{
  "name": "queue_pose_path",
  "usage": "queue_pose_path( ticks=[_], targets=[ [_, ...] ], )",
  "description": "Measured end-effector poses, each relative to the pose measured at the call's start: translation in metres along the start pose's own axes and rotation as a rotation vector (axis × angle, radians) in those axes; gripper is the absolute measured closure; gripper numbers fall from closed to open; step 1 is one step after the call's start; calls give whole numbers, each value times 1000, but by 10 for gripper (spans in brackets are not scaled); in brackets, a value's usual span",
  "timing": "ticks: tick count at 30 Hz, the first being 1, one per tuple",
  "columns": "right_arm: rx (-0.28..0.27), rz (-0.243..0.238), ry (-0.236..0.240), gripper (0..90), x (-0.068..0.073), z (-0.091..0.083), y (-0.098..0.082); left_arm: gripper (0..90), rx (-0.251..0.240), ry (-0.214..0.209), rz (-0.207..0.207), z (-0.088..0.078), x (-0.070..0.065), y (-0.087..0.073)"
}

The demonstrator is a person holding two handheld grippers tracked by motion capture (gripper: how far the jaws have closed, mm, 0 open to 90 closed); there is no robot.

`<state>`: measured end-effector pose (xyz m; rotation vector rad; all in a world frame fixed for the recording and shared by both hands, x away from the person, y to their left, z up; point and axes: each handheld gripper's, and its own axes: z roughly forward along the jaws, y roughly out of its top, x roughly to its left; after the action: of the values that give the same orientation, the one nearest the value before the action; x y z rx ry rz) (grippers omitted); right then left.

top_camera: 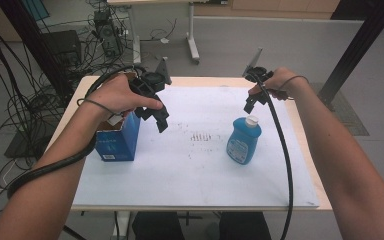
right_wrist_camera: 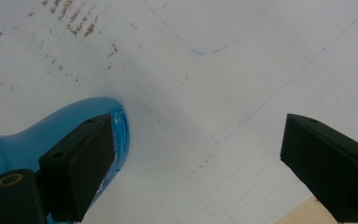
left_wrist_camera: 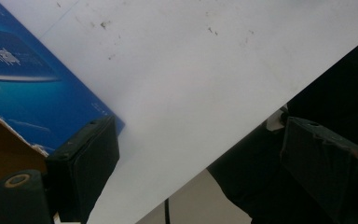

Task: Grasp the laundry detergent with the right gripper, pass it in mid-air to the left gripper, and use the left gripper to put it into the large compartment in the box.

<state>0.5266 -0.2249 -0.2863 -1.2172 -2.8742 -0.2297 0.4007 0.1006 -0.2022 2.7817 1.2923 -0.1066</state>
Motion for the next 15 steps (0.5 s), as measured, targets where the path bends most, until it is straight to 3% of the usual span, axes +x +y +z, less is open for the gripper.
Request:
queue_pose_path(
  ticks=[15],
  targets=[
    [-15,8,-5,98,-3,-4,-3,122,-1,14,14,-5,-5,2]
  ],
)
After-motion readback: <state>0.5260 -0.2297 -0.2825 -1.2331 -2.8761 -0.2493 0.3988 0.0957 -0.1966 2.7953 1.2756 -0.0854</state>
